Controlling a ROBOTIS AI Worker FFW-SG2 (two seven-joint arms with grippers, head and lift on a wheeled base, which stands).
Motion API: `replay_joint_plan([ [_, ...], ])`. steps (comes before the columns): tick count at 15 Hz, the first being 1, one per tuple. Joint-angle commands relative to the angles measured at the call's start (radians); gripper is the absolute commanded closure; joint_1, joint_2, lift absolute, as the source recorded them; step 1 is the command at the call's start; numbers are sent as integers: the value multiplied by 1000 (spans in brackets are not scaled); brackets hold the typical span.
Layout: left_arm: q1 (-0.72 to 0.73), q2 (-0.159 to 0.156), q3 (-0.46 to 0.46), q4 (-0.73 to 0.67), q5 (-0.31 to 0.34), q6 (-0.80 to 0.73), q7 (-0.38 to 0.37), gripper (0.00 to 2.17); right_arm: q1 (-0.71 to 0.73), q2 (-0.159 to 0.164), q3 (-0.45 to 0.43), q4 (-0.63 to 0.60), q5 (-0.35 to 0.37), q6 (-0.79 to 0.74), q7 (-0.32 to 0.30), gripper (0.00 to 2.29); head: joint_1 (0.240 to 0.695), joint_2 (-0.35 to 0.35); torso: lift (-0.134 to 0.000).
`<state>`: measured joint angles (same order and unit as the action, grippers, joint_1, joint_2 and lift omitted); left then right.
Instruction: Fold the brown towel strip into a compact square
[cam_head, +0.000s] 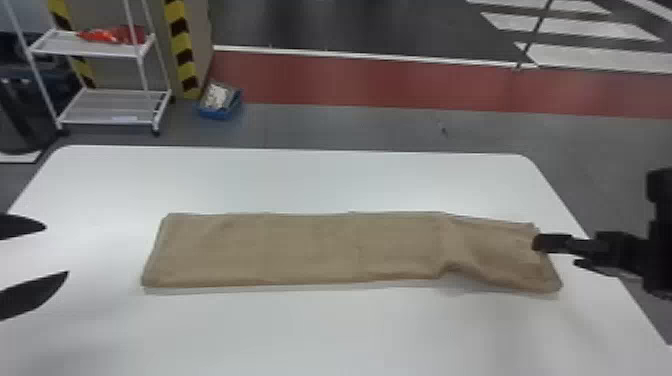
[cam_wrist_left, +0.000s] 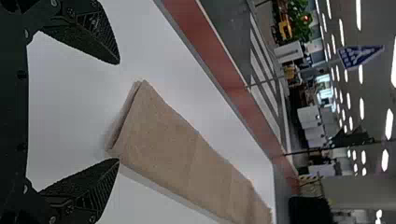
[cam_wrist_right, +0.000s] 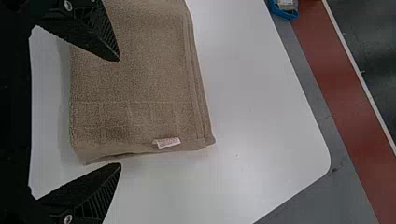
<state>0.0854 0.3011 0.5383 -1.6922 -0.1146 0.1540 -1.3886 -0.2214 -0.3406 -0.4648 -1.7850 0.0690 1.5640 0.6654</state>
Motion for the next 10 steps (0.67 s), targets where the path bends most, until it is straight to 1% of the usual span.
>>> replay_joint_plan([
  [1, -18, -13, -3, -4, 121, 204, 33, 161, 7, 0, 0, 7, 2, 8, -3, 73, 695, -118, -124],
  [2, -18, -37, -17, -6, 125, 269, 80, 161, 8, 0, -3, 7, 2, 8, -3, 73, 695, -118, -124],
  [3, -19, -40, -44, -6, 131, 321, 118, 161, 10, 2, -6, 7, 2, 8, -3, 73, 695, -120, -124],
  [5, -26, -42, -124, -11, 159, 468, 221, 161, 14, 0, -11, 9, 2, 8, -3, 73, 695, -128, -124],
  [6, -26, -48, -158, -23, 158, 496, 267, 161, 17, 0, -12, 12, 2, 8, -4, 73, 695, -145, -124],
  [7, -27, -62, -193, -23, 150, 511, 321, 164, 19, 0, -14, 15, 3, 8, -4, 73, 695, -158, -124],
  [8, -35, -62, -228, -15, 144, 508, 365, 181, 22, 2, -15, 16, 3, 8, -4, 73, 695, -171, -124],
  [9, -49, -62, -250, 2, 131, 511, 392, 205, 25, 2, -15, 15, 5, 8, -4, 73, 695, -183, -124],
  [10, -62, -62, -262, 16, 127, 511, 401, 205, 28, 2, -17, 15, 3, 8, -4, 73, 695, -194, -124],
])
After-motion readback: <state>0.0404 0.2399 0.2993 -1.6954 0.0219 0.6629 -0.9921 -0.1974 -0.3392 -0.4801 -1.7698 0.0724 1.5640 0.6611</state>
